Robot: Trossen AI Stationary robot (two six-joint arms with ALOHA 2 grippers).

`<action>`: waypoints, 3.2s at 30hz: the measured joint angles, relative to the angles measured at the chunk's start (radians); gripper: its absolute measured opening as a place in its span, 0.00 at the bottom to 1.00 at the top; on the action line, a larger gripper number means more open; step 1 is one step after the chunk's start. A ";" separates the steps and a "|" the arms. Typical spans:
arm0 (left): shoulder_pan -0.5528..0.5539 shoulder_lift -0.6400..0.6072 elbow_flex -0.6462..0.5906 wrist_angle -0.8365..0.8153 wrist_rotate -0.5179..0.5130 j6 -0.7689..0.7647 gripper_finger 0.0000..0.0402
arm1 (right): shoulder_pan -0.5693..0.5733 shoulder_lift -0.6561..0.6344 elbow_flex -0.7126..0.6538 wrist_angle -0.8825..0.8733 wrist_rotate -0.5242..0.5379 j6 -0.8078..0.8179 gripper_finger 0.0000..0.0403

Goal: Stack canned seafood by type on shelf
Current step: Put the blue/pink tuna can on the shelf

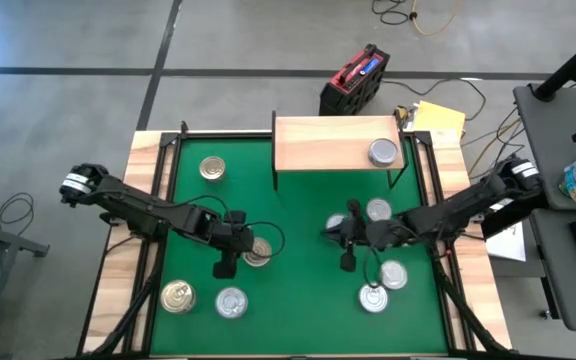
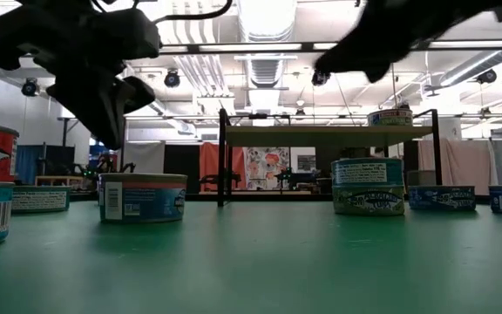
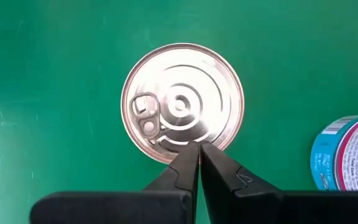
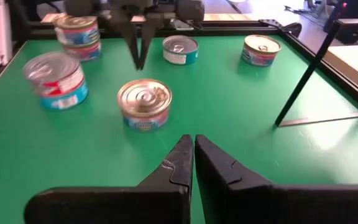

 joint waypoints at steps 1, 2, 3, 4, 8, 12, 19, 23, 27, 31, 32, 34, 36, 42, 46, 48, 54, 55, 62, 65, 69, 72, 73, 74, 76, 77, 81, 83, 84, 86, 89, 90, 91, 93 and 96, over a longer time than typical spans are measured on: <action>0.000 0.000 -0.004 0.001 0.000 0.000 0.00 | -0.007 0.023 0.020 0.000 0.000 0.004 0.02; 0.000 0.000 -0.009 0.008 0.000 0.000 0.00 | -0.013 0.043 0.039 -0.004 -0.001 0.006 0.02; 0.000 0.000 -0.014 0.016 0.000 0.001 0.00 | -0.018 0.065 0.060 -0.004 -0.004 0.007 0.02; 0.000 0.000 -0.018 0.020 -0.001 0.001 0.00 | -0.022 0.085 0.079 -0.002 -0.011 0.008 0.02; 0.000 0.000 -0.026 0.033 -0.004 0.001 0.00 | -0.033 0.140 0.142 -0.039 -0.051 0.009 0.02; -0.002 0.000 -0.038 0.040 -0.005 0.002 0.00 | -0.033 0.185 0.183 -0.048 -0.057 0.017 0.02; -0.002 0.000 -0.093 0.124 -0.007 0.024 0.00 | -0.033 0.291 0.265 -0.048 -0.061 0.058 0.02; -0.002 0.000 -0.108 0.126 -0.007 0.046 0.00 | -0.033 0.363 0.319 -0.047 -0.061 0.062 0.02; -0.002 0.000 -0.120 0.137 -0.008 0.068 0.00 | -0.033 0.434 0.371 -0.048 -0.061 0.062 0.02; -0.002 -0.003 -0.148 0.178 -0.008 0.071 0.00 | -0.033 0.499 0.421 -0.049 -0.062 0.075 0.02; -0.002 -0.004 -0.157 0.195 -0.008 0.071 0.00 | -0.033 0.516 0.434 -0.049 -0.062 0.080 0.02; -0.003 -0.004 -0.168 0.217 -0.008 0.071 0.00 | -0.033 0.548 0.458 -0.047 -0.064 0.087 0.02; -0.004 -0.004 -0.170 0.221 -0.008 0.072 0.00 | -0.033 0.578 0.481 -0.049 -0.074 0.089 0.02; -0.006 -0.004 -0.166 0.218 -0.008 0.071 0.00 | -0.036 0.624 0.517 -0.048 -0.112 0.154 0.02; -0.007 -0.003 -0.167 0.219 -0.008 0.070 0.00 | -0.047 0.619 0.506 -0.054 -0.114 0.225 0.02; -0.008 -0.003 -0.169 0.221 -0.009 0.064 0.00 | -0.058 0.618 0.504 -0.064 -0.116 0.264 0.02; -0.013 -0.002 -0.175 0.231 -0.012 0.054 0.00 | -0.113 0.621 0.502 -0.077 -0.295 0.325 0.02; -0.013 -0.002 -0.177 0.235 -0.012 0.054 0.00 | -0.121 0.623 0.502 -0.077 -0.310 0.333 0.02; -0.021 -0.002 -0.183 0.238 -0.015 0.045 0.00 | -0.152 0.628 0.496 -0.078 -0.315 0.348 0.10; -0.028 -0.002 -0.188 0.242 -0.016 0.045 0.00 | -0.155 0.628 0.496 -0.075 -0.324 0.352 0.19; -0.031 0.005 -0.193 0.243 -0.016 0.047 0.00 | -0.162 0.628 0.496 -0.069 -0.325 0.387 0.33; -0.032 0.005 -0.200 0.249 -0.019 0.048 0.00 | -0.176 0.628 0.496 -0.068 -0.324 0.404 0.44; -0.032 0.003 -0.203 0.258 -0.020 0.048 0.00 | -0.181 0.628 0.496 -0.062 -0.323 0.410 0.47; -0.032 0.003 -0.208 0.256 -0.022 0.048 0.00 | -0.185 0.628 0.496 -0.054 -0.323 0.409 0.51; -0.032 0.003 -0.216 0.267 -0.023 0.047 0.00 | -0.190 0.628 0.495 -0.035 -0.322 0.388 0.57; -0.032 0.003 -0.217 0.283 -0.023 0.047 0.00 | -0.191 0.628 0.495 -0.021 -0.321 0.375 0.60; -0.032 0.003 -0.221 0.300 -0.024 0.047 0.00 | -0.189 0.628 0.496 0.009 -0.323 0.366 0.70; -0.032 0.003 -0.221 0.307 -0.024 0.047 0.00 | -0.187 0.628 0.495 0.008 -0.322 0.338 0.74; -0.032 0.003 -0.221 0.310 -0.024 0.047 0.00 | -0.185 0.632 0.495 0.013 -0.321 0.315 0.75; -0.032 0.003 -0.222 0.315 -0.025 0.050 0.00 | -0.178 0.645 0.495 0.043 -0.312 0.280 0.78; -0.032 0.005 -0.225 0.347 -0.029 0.052 0.00 | -0.169 0.684 0.495 0.133 -0.312 0.246 0.80; -0.032 0.005 -0.227 0.355 -0.031 0.053 0.00 | -0.167 0.696 0.495 0.158 -0.313 0.238 0.81; -0.032 0.005 -0.229 0.362 -0.031 0.053 0.00 | -0.166 0.708 0.496 0.174 -0.313 0.236 0.81; -0.032 0.005 -0.231 0.379 -0.034 0.053 0.00 | -0.164 0.727 0.509 0.182 -0.315 0.258 0.82; -0.032 0.008 -0.232 0.393 -0.035 0.053 0.00 | -0.165 0.752 0.534 0.186 -0.314 0.264 0.82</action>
